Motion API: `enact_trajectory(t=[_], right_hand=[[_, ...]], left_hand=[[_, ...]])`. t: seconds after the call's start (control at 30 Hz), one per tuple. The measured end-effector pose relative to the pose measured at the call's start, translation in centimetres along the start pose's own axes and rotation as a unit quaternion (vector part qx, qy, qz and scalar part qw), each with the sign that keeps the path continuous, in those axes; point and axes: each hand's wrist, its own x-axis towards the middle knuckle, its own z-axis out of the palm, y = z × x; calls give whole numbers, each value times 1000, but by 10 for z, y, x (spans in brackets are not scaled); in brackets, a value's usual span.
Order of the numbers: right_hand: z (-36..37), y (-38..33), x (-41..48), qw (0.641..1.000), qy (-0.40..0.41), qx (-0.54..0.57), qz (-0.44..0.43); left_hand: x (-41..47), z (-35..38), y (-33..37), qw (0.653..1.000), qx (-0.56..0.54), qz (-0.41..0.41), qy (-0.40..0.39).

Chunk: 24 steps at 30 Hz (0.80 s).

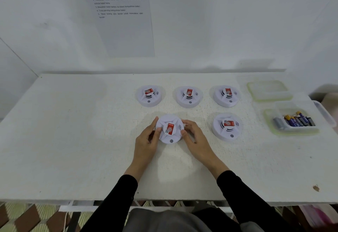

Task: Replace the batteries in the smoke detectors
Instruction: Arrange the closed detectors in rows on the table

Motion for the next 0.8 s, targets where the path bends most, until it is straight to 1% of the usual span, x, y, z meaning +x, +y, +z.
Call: enact_trajectory(t=[0.63,0.73,0.8], right_hand=[[-1,0,-1,1000,2,-12,9],[0,-2,-1,1000,7,-28,5],[2,-1,1,999,7,-52,-13]], left_hand=[[-1,0,3,1000,4,0,1],[-1,0,1,1000,15,-11,3],[0,0,-1,999,32,-24,10]])
